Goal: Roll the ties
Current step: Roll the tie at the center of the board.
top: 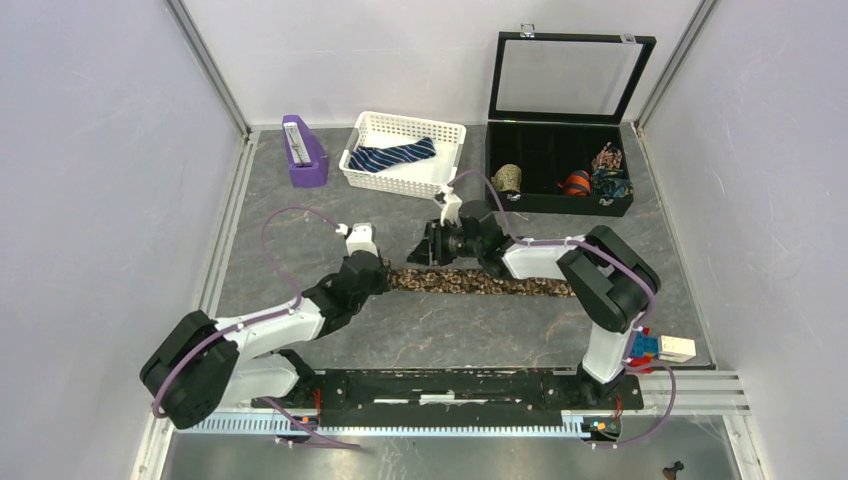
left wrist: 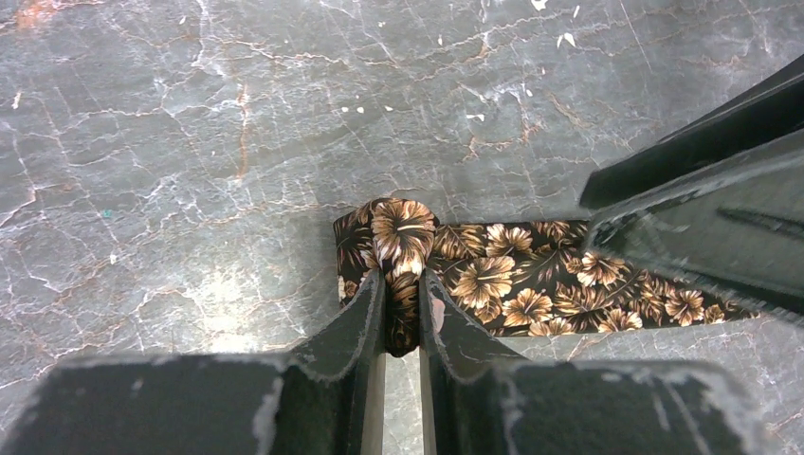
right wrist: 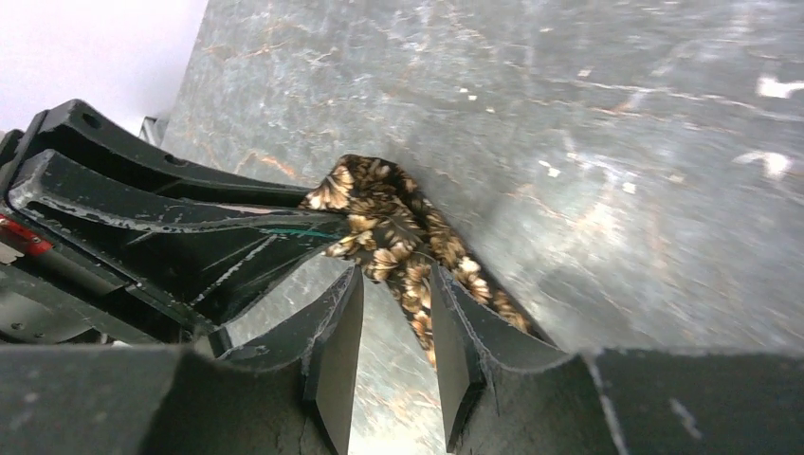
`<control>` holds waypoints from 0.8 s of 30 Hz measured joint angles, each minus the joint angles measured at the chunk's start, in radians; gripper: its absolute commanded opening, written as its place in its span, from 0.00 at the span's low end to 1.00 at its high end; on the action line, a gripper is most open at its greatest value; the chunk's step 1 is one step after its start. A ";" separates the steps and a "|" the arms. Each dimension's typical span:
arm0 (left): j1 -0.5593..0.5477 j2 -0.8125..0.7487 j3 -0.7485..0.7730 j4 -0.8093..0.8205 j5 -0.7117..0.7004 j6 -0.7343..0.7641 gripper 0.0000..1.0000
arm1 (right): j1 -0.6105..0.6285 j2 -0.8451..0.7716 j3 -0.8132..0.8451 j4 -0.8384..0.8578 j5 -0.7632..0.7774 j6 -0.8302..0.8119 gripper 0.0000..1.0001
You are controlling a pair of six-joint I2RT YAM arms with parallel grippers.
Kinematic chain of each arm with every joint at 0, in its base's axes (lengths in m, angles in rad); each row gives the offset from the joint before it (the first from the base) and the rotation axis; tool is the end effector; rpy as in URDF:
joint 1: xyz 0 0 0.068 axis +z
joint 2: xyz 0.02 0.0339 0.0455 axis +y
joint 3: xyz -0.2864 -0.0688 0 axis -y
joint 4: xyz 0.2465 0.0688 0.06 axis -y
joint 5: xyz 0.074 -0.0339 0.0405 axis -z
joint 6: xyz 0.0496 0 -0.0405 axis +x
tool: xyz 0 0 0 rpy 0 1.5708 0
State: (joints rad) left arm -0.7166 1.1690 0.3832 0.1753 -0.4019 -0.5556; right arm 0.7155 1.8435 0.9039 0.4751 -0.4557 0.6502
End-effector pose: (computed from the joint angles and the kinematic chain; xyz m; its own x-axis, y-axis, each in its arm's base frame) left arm 0.1807 -0.1316 0.1765 -0.5586 -0.1572 -0.8144 0.0802 0.9670 -0.2417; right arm 0.2853 0.2769 0.1726 -0.8055 0.0201 -0.5923 -0.5006 0.5119 0.6981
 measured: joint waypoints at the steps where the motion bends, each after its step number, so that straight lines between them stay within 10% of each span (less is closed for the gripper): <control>1: -0.012 0.009 0.009 -0.005 -0.011 0.003 0.02 | -0.014 -0.020 -0.016 -0.004 0.003 -0.009 0.39; 14: -0.148 0.148 0.122 -0.048 -0.102 0.051 0.05 | -0.088 -0.064 -0.105 -0.022 0.014 -0.038 0.39; 24: -0.264 0.275 0.222 -0.089 -0.195 0.092 0.40 | -0.089 -0.064 -0.129 0.002 0.015 -0.024 0.44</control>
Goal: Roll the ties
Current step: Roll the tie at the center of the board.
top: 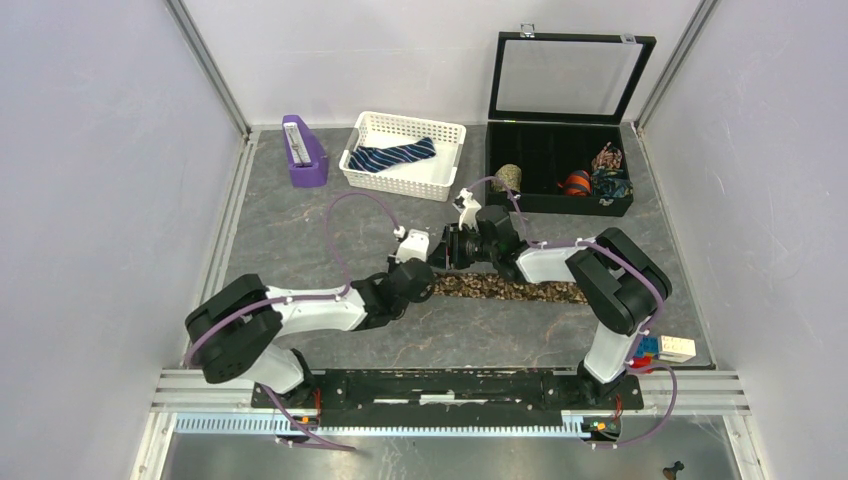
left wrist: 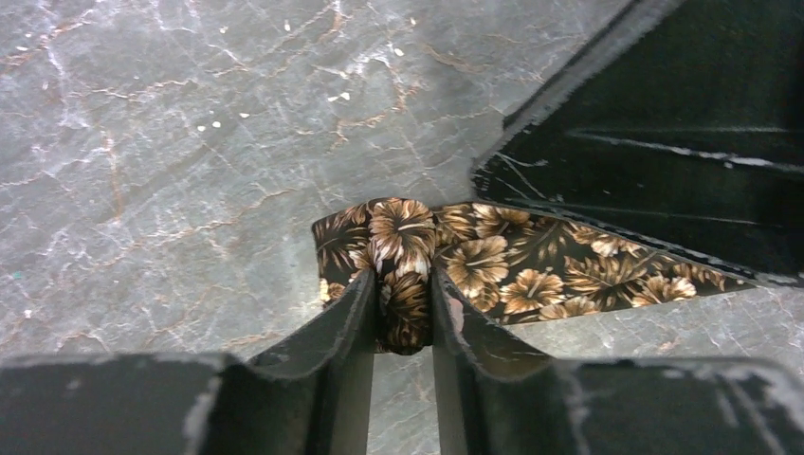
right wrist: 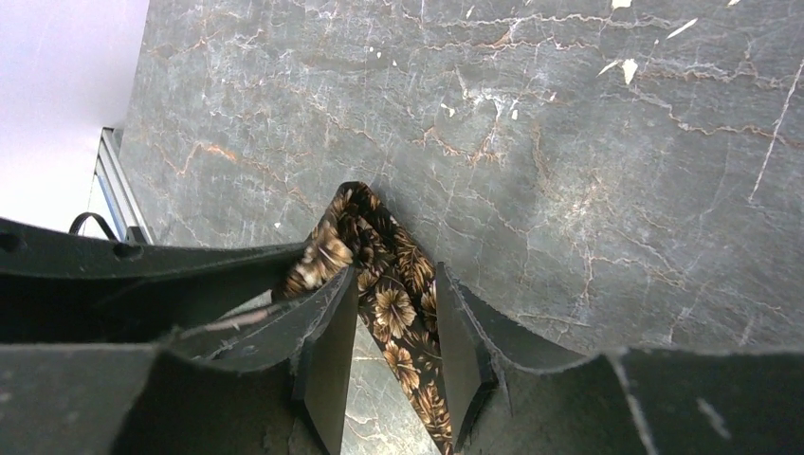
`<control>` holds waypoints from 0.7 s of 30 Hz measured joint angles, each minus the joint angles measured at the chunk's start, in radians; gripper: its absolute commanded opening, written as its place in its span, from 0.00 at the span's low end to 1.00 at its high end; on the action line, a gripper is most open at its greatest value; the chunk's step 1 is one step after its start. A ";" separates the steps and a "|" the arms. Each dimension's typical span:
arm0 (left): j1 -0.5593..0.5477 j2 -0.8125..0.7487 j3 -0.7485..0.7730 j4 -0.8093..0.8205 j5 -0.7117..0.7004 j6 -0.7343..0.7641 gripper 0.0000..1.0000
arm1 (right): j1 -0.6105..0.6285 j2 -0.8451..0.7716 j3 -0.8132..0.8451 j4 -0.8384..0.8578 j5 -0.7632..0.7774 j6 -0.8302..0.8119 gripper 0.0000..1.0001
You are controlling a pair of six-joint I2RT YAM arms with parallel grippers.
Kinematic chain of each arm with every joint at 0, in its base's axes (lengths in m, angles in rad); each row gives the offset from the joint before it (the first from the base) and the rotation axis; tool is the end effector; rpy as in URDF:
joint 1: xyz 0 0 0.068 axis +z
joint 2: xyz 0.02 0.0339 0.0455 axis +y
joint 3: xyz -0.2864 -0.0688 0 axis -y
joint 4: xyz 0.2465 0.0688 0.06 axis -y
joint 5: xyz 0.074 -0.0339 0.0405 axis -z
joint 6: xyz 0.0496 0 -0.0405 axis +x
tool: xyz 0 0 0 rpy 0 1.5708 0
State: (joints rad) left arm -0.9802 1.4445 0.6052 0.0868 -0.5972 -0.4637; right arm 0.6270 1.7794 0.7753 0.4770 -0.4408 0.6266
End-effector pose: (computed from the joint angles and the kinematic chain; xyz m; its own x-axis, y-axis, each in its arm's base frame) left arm 0.1775 -0.2147 0.1756 -0.5454 0.1493 -0.8248 0.2396 0.9707 0.0173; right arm 0.2832 0.2313 0.1581 -0.8162 0.0635 -0.5742 -0.4328 0.5911 0.6807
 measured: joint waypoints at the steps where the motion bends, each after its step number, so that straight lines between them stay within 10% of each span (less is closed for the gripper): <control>1: -0.011 0.012 0.008 -0.003 -0.008 0.006 0.41 | -0.001 0.000 0.000 0.000 0.000 0.002 0.44; 21: -0.089 0.051 -0.019 0.074 -0.037 0.065 0.77 | 0.056 -0.014 -0.024 0.050 -0.003 0.063 0.54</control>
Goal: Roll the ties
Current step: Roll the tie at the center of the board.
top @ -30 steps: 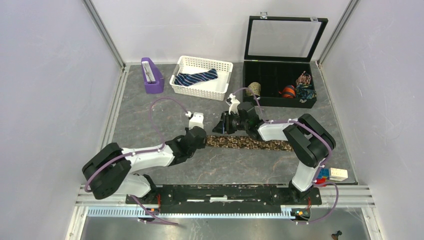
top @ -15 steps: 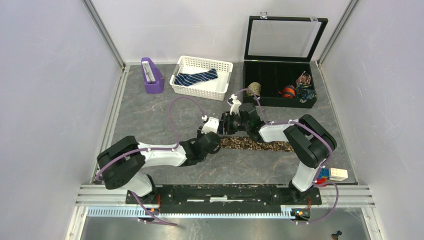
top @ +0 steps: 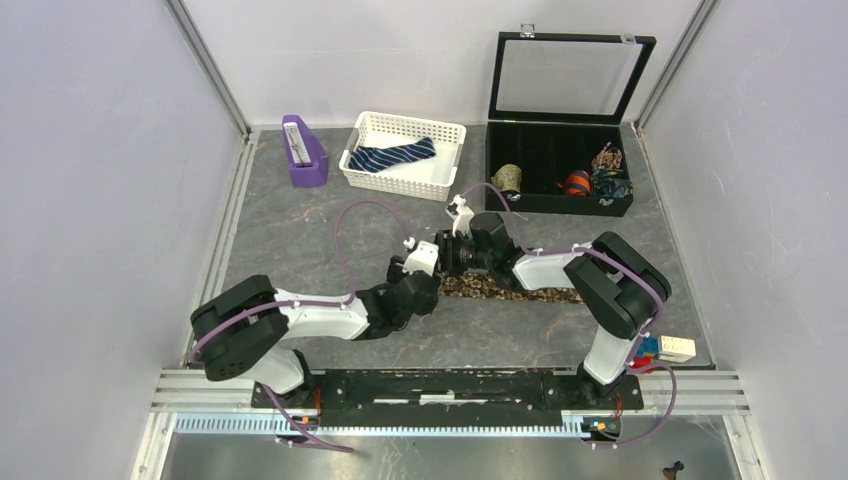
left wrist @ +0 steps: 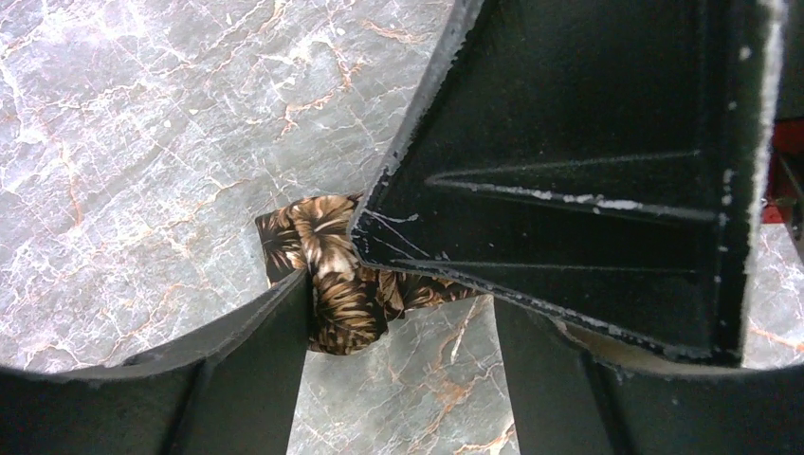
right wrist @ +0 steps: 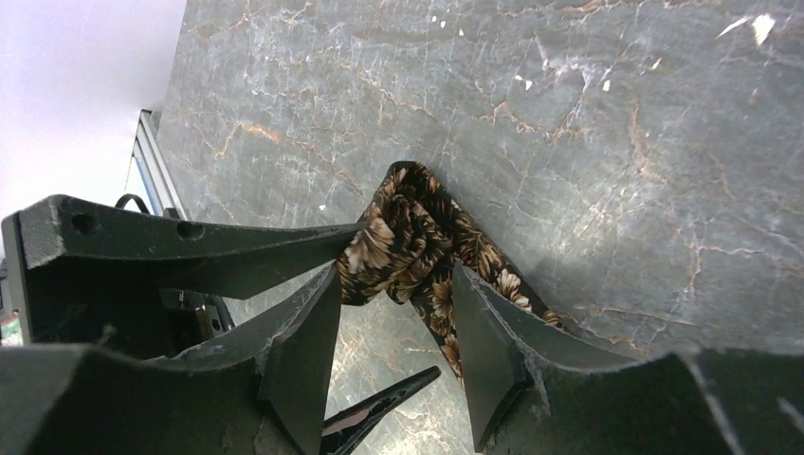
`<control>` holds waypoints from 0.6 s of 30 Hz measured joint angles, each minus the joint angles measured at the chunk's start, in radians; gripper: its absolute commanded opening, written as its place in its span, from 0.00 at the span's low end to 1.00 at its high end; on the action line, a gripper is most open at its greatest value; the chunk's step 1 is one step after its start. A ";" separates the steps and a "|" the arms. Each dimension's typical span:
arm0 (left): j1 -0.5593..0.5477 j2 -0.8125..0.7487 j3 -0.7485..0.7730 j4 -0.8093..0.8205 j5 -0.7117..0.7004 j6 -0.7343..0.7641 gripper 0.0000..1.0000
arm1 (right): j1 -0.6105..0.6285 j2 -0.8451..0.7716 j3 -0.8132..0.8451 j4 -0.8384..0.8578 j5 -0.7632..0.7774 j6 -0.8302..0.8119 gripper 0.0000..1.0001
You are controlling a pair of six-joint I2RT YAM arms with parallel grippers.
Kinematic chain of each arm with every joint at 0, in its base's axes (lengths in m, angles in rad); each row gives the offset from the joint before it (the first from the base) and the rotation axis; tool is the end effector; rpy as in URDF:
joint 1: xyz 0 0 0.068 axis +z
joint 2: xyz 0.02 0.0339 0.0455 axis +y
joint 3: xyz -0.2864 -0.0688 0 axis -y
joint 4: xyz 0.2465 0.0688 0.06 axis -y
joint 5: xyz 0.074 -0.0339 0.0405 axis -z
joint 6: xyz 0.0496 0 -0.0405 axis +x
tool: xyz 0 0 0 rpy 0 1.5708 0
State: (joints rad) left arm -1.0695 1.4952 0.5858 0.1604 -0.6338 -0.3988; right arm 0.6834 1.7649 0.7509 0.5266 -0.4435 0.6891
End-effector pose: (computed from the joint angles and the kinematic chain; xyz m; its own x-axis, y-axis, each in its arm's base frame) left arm 0.1606 -0.2319 0.1638 -0.4950 0.2522 -0.8315 0.3321 0.9392 0.0872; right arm 0.2668 0.2447 0.1613 -0.8299 0.0649 -0.5542 -0.4362 0.5438 0.7169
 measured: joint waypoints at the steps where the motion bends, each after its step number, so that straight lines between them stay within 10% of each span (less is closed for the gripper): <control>1: 0.000 -0.010 -0.014 0.012 0.007 0.002 0.77 | 0.003 0.000 -0.003 0.000 0.000 0.003 0.54; 18: 0.000 -0.100 -0.050 0.032 0.065 0.005 0.78 | 0.030 0.000 -0.008 -0.027 0.000 0.010 0.52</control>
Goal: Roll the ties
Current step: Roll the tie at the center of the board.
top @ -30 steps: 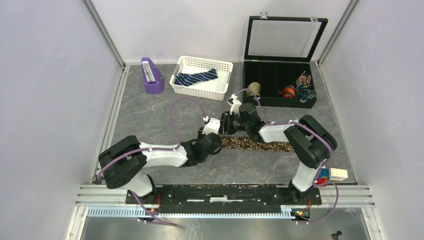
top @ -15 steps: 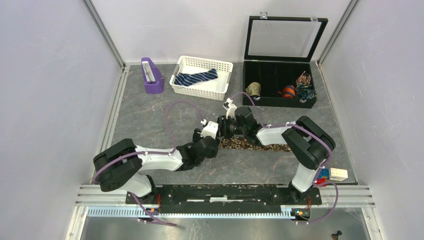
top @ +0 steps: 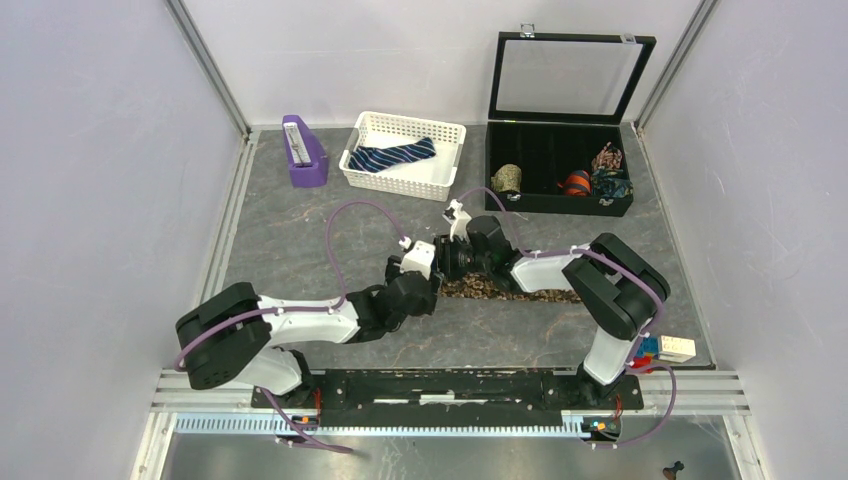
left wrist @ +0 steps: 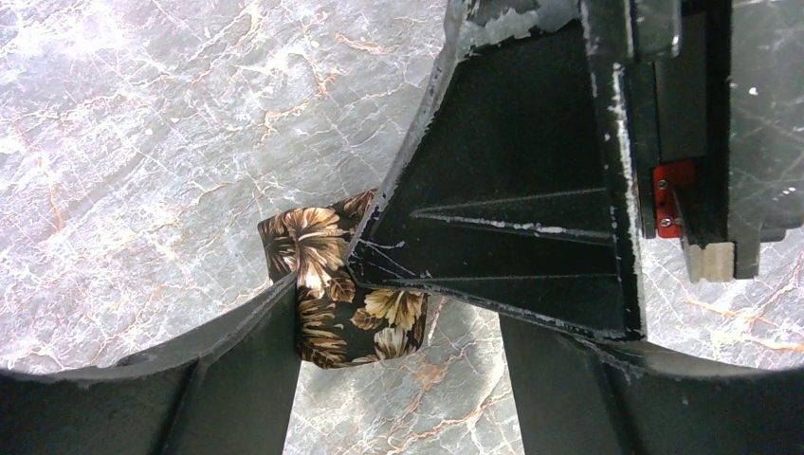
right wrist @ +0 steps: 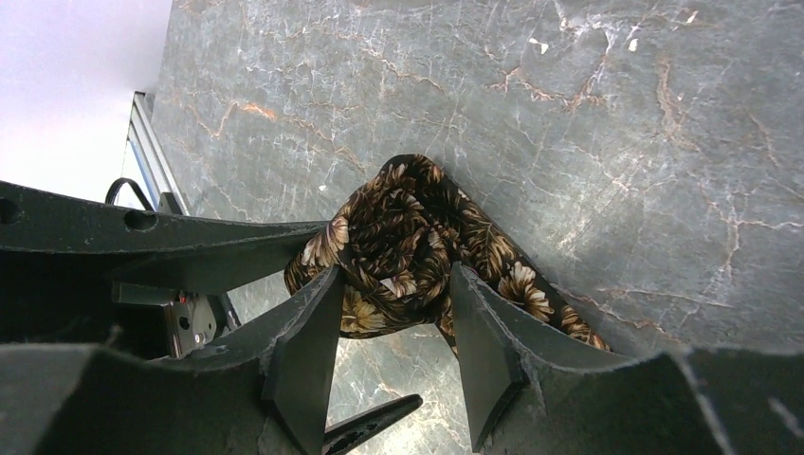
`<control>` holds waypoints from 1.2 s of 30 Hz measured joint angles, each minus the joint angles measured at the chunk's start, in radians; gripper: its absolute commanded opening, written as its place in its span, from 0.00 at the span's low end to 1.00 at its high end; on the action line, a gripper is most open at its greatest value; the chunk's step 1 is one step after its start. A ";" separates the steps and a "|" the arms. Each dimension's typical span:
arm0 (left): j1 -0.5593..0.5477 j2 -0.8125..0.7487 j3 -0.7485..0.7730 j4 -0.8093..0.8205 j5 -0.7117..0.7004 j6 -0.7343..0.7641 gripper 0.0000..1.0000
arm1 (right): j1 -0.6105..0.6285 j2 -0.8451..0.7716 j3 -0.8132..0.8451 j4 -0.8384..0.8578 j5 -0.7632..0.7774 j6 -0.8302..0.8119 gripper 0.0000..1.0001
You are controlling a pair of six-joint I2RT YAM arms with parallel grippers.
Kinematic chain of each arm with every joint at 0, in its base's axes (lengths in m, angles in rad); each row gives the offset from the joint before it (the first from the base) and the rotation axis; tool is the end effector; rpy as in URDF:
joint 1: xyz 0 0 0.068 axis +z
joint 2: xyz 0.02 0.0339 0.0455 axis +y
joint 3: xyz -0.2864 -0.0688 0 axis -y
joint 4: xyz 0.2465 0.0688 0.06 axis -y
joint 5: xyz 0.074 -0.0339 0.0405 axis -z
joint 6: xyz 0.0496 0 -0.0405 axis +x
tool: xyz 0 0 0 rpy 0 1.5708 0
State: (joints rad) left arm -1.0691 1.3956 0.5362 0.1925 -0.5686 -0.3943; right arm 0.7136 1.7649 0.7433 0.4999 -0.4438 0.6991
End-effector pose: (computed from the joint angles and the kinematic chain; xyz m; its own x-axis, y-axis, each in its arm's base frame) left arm 0.1520 -0.2216 0.1764 -0.4803 0.2025 -0.8534 0.3800 0.9250 0.0057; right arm 0.2568 0.2505 0.1564 -0.8499 0.0329 -0.5259 -0.4254 0.5460 0.7217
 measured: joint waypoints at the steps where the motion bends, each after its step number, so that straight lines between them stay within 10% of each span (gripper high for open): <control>1: 0.000 0.000 0.000 -0.003 0.000 0.000 0.78 | 0.003 0.000 0.000 -0.001 0.000 0.000 0.52; 36: 0.178 -0.215 -0.111 -0.148 -0.058 -0.102 0.75 | 0.008 0.035 0.117 -0.111 0.026 -0.023 0.50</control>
State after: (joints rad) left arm -0.8913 1.1809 0.4252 0.0444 -0.6266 -0.4965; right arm 0.7216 1.8000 0.8608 0.3889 -0.4179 0.6758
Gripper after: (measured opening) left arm 0.751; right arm 0.504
